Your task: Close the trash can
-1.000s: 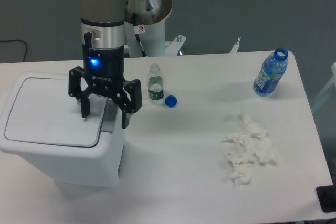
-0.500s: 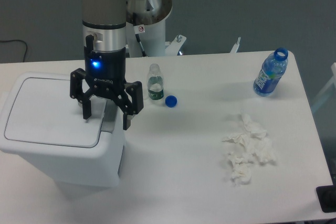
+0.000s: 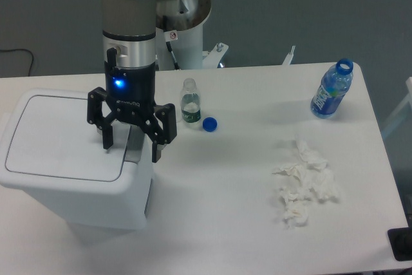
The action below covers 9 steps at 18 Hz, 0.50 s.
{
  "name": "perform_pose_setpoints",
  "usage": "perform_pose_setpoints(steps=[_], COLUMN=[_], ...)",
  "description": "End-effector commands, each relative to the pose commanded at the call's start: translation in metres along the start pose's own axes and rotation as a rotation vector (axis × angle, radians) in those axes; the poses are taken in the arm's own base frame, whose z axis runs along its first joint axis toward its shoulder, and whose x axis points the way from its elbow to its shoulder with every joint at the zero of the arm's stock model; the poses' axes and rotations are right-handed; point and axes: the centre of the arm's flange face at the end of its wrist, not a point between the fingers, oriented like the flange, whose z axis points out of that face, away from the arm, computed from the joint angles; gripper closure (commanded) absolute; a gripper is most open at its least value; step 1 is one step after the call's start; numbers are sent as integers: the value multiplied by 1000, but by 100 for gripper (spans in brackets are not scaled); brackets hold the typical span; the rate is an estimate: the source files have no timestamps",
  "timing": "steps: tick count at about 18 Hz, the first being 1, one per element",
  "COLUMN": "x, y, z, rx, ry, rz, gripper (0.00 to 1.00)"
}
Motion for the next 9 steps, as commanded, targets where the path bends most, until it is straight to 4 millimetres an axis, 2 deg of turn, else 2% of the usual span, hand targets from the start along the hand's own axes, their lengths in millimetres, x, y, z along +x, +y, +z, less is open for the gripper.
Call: perform_pose_setpoints(steps=[5, 9], x=[-3, -13], y=[-1, -2], z=[-4, -19], rx=[7, 27], ry=[-5, -24], rz=[-2, -13], gripper=[0, 0])
